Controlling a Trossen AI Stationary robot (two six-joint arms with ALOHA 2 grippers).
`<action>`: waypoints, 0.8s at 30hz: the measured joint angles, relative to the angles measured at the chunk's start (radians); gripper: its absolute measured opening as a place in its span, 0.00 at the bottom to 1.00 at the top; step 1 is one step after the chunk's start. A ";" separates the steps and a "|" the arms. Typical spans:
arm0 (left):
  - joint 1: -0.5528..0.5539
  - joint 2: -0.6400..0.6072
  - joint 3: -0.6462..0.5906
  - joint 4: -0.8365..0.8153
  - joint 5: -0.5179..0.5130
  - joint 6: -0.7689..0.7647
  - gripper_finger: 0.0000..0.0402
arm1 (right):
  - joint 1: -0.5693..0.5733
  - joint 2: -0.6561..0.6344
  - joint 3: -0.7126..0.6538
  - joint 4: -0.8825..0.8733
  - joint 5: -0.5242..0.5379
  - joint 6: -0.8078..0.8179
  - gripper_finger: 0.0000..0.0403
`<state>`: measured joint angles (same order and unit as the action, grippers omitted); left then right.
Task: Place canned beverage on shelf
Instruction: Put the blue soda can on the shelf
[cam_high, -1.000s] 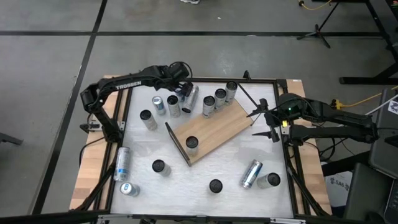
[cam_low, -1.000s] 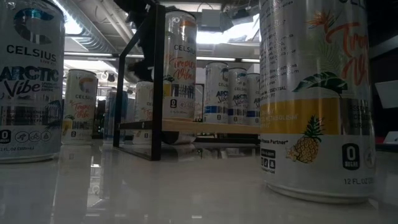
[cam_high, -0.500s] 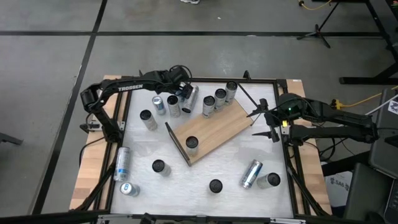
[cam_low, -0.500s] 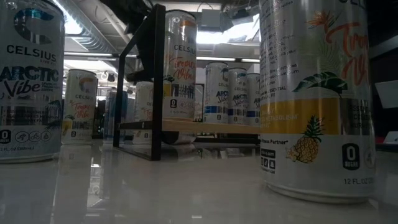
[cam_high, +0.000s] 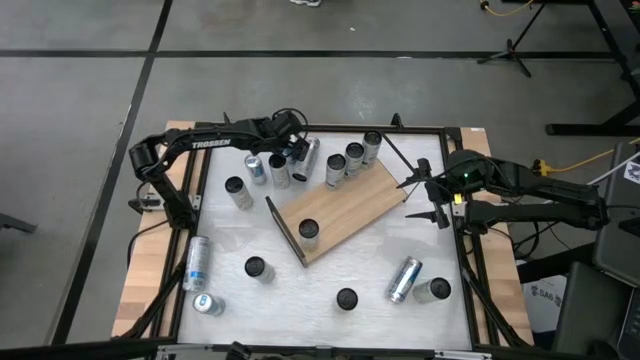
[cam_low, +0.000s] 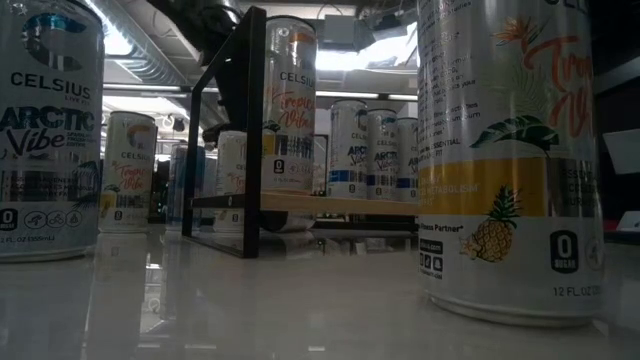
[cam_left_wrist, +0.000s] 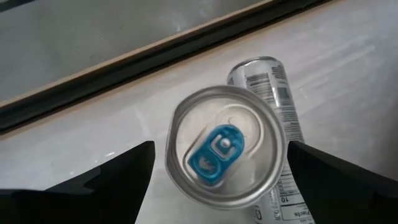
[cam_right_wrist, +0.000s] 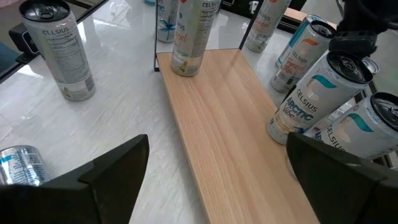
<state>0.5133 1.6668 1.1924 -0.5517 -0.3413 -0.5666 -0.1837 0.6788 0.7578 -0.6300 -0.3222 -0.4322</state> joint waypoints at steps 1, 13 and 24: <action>0.000 -0.001 -0.002 0.001 -0.001 0.001 0.89 | 0.000 0.000 0.000 0.000 0.000 0.000 0.92; -0.001 -0.001 -0.006 0.022 -0.035 0.053 0.80 | 0.000 0.000 0.000 0.000 0.000 0.000 0.92; -0.002 -0.001 -0.007 0.025 -0.033 0.031 0.59 | 0.000 0.000 0.000 0.000 0.000 0.000 0.92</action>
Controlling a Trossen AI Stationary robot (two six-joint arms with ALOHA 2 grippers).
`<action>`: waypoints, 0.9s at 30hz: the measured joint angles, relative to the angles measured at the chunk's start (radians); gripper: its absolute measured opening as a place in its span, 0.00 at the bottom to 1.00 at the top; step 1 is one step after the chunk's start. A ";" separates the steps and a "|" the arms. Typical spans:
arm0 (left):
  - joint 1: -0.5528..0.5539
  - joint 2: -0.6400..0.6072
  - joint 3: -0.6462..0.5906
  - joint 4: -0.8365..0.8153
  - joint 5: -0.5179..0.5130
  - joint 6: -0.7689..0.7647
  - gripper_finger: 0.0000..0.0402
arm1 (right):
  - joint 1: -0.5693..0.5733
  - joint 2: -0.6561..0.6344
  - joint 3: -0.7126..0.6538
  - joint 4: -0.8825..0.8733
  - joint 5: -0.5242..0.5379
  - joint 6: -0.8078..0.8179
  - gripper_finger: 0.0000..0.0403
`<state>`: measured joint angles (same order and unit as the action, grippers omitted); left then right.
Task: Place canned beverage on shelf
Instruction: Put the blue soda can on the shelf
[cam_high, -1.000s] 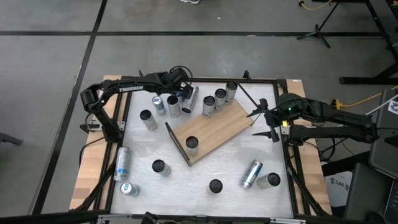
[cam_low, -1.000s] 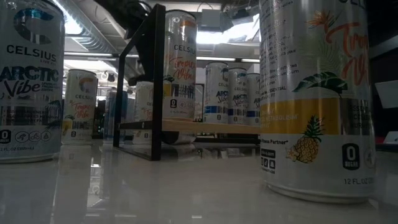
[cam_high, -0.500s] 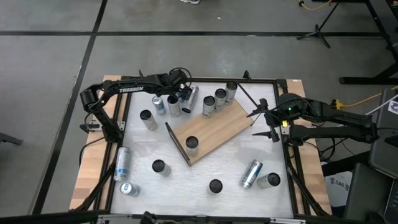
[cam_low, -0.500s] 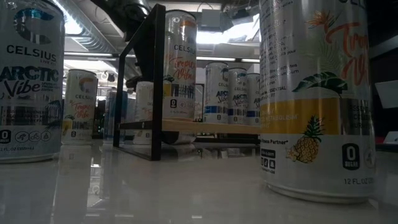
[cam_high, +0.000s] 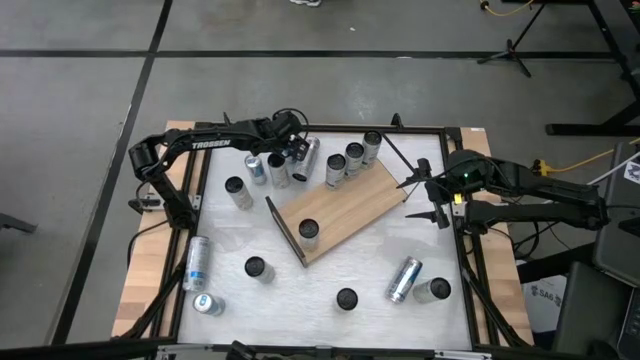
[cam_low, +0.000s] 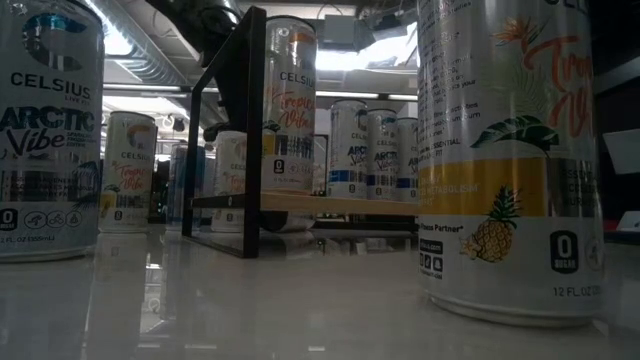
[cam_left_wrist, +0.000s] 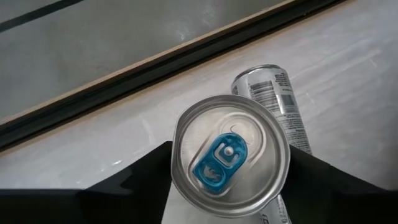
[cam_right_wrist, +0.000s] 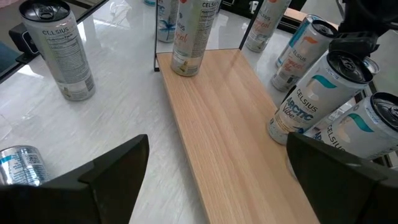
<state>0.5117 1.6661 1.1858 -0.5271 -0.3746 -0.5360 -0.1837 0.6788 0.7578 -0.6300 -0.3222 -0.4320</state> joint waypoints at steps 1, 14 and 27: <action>0.000 0.000 0.000 0.000 -0.001 -0.005 0.58 | 0.000 0.000 0.000 0.000 0.000 0.000 0.92; 0.000 0.004 0.087 -0.020 0.002 -0.006 0.54 | 0.000 0.000 0.000 0.000 0.000 0.000 0.92; 0.000 0.003 0.306 -0.091 -0.057 0.075 0.53 | 0.000 0.000 0.000 0.000 0.000 0.000 0.92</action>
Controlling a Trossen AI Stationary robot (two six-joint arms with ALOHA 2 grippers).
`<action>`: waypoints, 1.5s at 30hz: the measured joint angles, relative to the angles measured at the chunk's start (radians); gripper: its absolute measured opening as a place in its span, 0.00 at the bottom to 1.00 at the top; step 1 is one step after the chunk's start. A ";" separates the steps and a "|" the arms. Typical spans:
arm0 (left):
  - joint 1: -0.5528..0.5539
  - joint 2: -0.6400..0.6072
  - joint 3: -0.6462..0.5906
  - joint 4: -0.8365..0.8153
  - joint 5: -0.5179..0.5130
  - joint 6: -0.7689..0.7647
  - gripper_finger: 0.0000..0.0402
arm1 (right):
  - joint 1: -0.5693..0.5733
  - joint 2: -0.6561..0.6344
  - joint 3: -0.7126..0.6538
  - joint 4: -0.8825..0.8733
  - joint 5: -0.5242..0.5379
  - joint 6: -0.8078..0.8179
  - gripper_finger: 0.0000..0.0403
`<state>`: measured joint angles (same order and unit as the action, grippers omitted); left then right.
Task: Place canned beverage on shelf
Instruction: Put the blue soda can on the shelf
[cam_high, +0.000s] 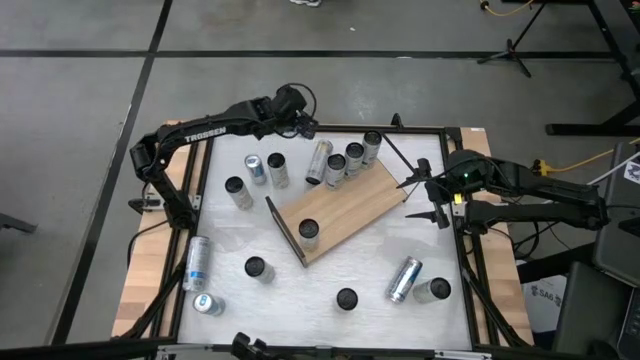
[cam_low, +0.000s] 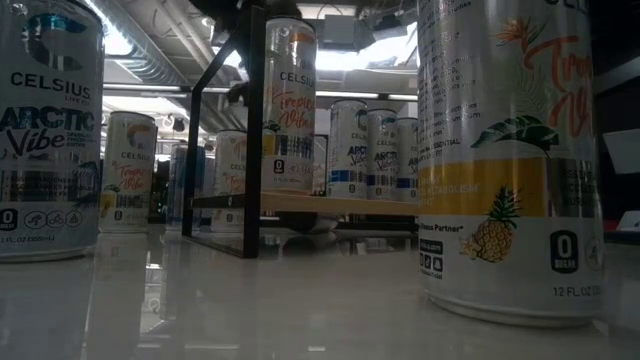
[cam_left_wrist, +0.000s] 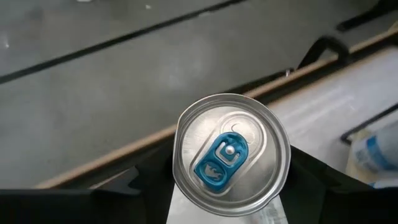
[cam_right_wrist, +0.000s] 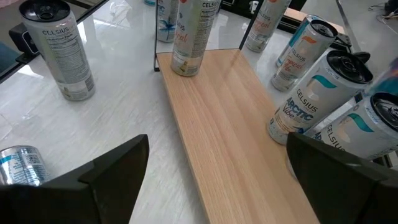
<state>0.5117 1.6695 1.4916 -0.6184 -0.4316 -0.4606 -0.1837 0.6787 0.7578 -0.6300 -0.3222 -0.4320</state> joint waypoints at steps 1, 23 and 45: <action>0.000 0.000 0.018 -0.006 -0.003 0.001 0.53 | 0.000 0.000 0.000 0.000 0.000 0.000 0.92; -0.206 -0.003 0.305 -0.041 -0.057 0.052 0.53 | 0.000 0.000 0.000 0.000 0.000 0.000 0.92; -0.506 -0.003 0.295 -0.057 -0.109 -0.138 0.53 | 0.000 0.000 0.000 0.000 0.000 0.000 0.92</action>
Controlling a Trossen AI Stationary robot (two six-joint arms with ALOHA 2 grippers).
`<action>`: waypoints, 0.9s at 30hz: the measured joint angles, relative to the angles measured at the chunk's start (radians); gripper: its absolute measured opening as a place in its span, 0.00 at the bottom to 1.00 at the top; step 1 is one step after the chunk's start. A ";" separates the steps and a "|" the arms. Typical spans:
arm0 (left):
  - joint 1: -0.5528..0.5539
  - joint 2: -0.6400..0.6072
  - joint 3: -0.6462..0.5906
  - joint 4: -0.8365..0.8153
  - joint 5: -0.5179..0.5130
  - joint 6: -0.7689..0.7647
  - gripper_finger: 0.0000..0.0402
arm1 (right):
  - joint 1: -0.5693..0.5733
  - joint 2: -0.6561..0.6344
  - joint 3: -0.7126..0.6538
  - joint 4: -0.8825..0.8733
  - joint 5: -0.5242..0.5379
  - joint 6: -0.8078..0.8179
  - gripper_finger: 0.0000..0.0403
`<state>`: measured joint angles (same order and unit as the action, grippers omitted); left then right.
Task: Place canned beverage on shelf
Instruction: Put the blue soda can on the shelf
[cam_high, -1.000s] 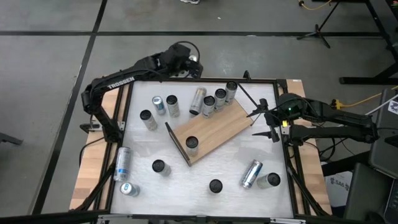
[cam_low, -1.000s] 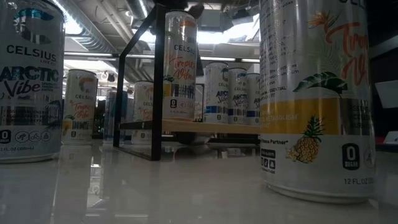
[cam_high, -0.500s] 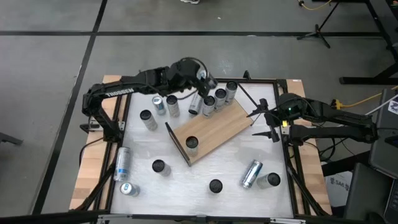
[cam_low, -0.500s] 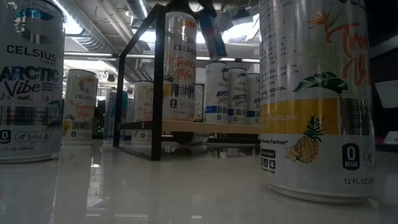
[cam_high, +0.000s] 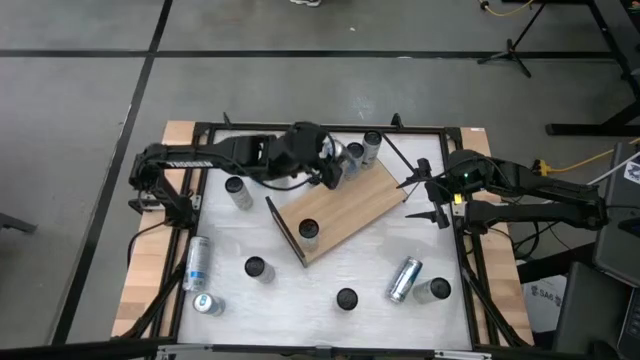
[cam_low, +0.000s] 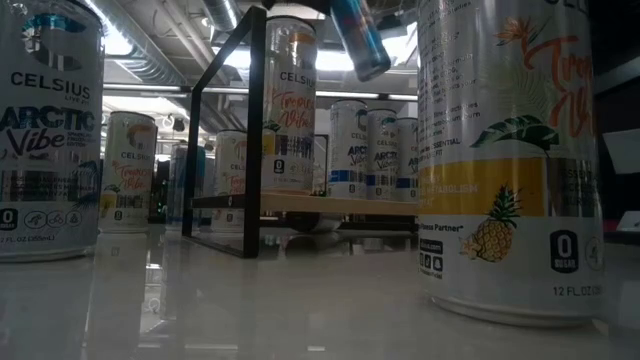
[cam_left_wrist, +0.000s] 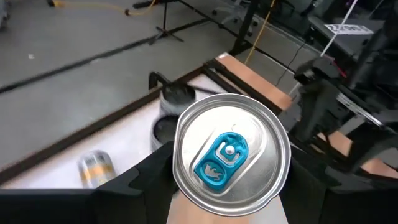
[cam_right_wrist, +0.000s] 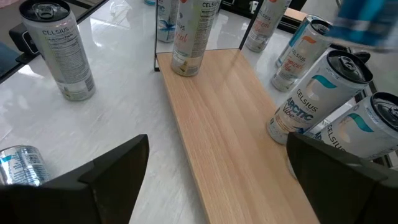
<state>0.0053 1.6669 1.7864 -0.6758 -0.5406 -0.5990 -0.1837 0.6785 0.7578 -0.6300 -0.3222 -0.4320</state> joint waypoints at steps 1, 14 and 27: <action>-0.011 0.000 -0.003 -0.009 -0.001 -0.023 0.53 | 0.000 0.000 0.000 0.000 0.000 0.000 0.92; -0.094 0.118 -0.013 -0.088 -0.016 -0.214 0.53 | 0.000 0.007 0.000 0.004 -0.003 0.000 0.92; -0.099 0.200 -0.014 -0.094 0.007 -0.226 0.53 | 0.001 0.066 0.000 0.009 -0.003 0.010 0.92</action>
<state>-0.0933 1.8671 1.7725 -0.7694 -0.5339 -0.8248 -0.1829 0.7444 0.7574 -0.6209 -0.3254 -0.4221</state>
